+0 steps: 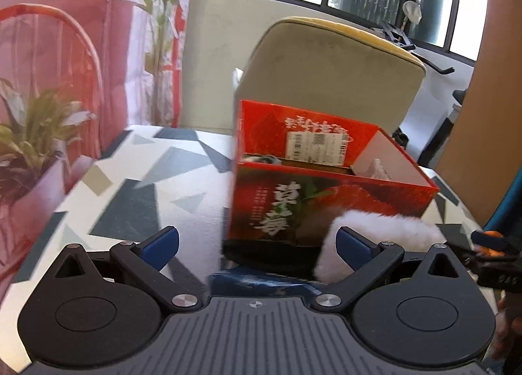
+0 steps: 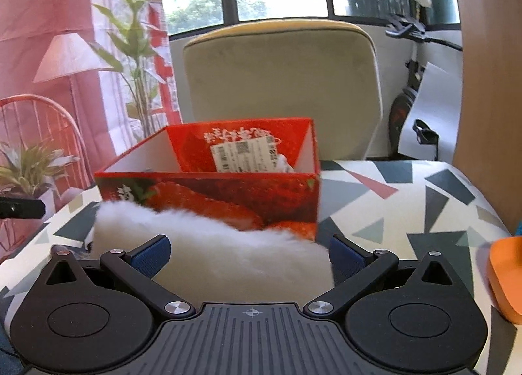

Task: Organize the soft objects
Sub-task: 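Close the left gripper on the white fluffy fur while the right gripper grasps its other end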

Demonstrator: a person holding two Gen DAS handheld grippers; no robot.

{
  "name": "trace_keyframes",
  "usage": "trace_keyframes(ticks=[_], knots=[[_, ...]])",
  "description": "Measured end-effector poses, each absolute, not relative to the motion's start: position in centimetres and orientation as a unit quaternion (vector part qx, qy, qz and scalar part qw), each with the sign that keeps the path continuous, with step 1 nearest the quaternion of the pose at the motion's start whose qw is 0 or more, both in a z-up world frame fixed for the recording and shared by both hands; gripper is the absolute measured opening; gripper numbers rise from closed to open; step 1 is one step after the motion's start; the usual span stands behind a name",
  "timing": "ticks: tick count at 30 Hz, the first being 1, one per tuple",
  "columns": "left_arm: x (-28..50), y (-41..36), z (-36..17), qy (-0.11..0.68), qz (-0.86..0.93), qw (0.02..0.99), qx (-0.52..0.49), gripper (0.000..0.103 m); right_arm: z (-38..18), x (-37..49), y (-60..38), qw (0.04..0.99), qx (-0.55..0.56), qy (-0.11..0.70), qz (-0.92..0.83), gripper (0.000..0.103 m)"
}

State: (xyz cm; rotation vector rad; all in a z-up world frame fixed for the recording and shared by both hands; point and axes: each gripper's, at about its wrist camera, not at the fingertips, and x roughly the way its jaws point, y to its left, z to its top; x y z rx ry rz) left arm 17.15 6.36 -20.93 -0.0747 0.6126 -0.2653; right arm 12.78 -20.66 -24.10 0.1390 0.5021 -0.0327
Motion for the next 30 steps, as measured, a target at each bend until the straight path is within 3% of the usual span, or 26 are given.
trace_keyframes(ticks=[16,18,20,23,30], knots=[[20.3,-1.9,-23.2,0.369,-0.221,0.903,-0.014,0.102,-26.5,13.6,-21.7,0.953,0.08,0.293,-0.005,0.102],[20.6,-2.3,-23.5,0.371,-0.218,0.903,-0.011,0.094,-26.7,13.6,-22.0,0.952,0.083,0.294,-0.006,0.102],[21.3,-2.5,-23.7,0.379,-0.223,0.898,-0.018,0.064,-26.9,13.6,-22.3,0.952,0.087,0.295,-0.007,0.102],[22.1,-2.5,-24.2,0.395,-0.209,0.894,-0.029,0.035,-27.4,13.8,-22.6,0.949,0.093,0.301,-0.006,0.102],[22.6,-2.2,-23.9,0.389,-0.195,0.9,-0.036,0.028,-28.3,14.3,-22.5,0.947,0.076,0.314,-0.001,0.102]])
